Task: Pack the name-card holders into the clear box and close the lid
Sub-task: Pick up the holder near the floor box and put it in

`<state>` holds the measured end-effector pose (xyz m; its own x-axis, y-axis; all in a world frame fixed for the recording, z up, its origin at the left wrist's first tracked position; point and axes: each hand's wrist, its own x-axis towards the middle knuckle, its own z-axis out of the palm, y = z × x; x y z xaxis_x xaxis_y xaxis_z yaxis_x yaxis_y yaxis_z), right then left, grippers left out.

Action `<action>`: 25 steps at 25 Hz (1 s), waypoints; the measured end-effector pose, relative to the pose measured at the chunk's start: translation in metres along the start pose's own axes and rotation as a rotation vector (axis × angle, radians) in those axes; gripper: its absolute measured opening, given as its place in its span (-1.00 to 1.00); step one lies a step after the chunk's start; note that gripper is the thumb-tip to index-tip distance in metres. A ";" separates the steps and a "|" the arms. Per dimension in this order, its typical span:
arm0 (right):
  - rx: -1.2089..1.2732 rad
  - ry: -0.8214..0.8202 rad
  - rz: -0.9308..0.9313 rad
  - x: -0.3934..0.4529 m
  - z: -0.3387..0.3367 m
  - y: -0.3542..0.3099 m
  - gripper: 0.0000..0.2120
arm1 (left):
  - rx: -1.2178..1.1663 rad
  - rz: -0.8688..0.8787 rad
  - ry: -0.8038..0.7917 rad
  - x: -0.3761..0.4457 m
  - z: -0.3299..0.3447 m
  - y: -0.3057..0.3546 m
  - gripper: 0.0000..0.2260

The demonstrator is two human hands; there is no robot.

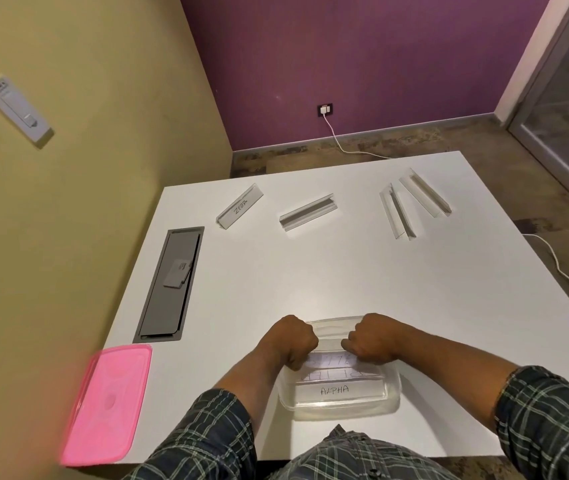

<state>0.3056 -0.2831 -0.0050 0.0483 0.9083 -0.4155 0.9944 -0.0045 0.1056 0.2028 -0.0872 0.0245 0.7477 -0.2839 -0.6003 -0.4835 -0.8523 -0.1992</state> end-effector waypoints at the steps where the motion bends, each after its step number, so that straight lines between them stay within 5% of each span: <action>1: 0.013 0.066 -0.019 -0.002 -0.001 0.004 -0.74 | -0.036 -0.007 0.043 -0.001 -0.001 -0.003 -0.85; 5: -0.061 0.410 -0.023 0.000 -0.013 0.024 -0.67 | -0.140 -0.086 0.247 -0.005 -0.007 -0.023 -0.70; 8: -0.022 0.509 0.111 0.015 -0.039 0.048 -0.65 | -0.260 -0.253 0.360 -0.007 -0.015 -0.048 -0.71; 15: 0.281 0.475 0.585 0.062 -0.113 0.124 -0.74 | -0.454 -0.559 0.481 -0.015 -0.027 -0.126 -0.74; 19: 0.341 0.451 0.653 0.100 -0.143 0.162 -0.75 | -0.675 -0.731 0.552 -0.017 -0.023 -0.177 -0.77; 25: 0.459 0.347 0.679 0.189 -0.170 0.218 -0.70 | -1.076 -0.922 0.563 -0.006 0.019 -0.252 -0.56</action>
<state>0.5151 -0.0409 0.0930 0.6838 0.7242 -0.0898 0.7051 -0.6874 -0.1744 0.3112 0.1377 0.0638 0.7846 0.5955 -0.1725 0.5984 -0.6544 0.4623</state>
